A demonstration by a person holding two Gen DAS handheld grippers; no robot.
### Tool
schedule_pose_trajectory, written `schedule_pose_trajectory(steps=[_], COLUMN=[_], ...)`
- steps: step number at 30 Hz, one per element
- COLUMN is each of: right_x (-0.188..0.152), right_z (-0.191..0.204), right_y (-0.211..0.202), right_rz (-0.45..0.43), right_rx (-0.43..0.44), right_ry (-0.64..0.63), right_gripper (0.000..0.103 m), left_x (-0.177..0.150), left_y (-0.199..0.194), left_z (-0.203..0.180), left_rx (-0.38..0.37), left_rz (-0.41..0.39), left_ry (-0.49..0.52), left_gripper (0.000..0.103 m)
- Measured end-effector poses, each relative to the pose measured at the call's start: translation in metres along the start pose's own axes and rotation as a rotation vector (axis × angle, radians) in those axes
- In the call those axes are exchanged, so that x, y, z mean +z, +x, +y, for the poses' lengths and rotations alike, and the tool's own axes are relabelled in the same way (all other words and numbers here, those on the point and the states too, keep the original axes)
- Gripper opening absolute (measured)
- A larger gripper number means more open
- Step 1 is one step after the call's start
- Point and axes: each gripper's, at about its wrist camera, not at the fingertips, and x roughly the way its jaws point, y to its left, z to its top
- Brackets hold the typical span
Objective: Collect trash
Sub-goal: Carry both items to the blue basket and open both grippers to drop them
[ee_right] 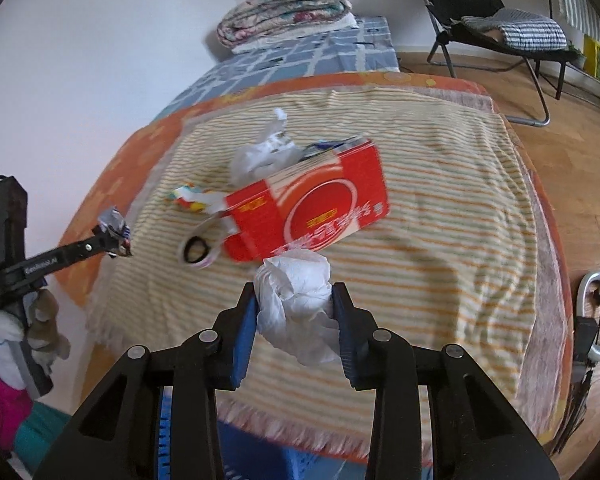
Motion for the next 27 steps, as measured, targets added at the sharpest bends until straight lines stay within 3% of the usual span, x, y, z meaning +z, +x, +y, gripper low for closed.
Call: schedule_pose_trajectory(steps=[7, 17, 27], right_x=[-0.035, -0.096, -0.147], right_z=[0.022, 0.052, 0.060], right_y=[-0.016, -0.028, -0.022], right_rz=[0.007, 0.043, 0.103], right_rx=[0.037, 0.050, 0.054], right_ry=[-0.020, -0.098, -0.113], right_gripper=[0.035, 0.036, 0.036], left_x=[-0.051, -0.122, -0.158], left_y=[-0.021, -0.027, -0.022], left_z=[-0.016, -0.020, -0.024], left_rx=[-0.015, -0.008, 0.010], left_rz=[0.041, 0.108, 0.148], left_ry=[0.048, 0.031, 0.035], left_gripper=[0.016, 0.016, 0.016])
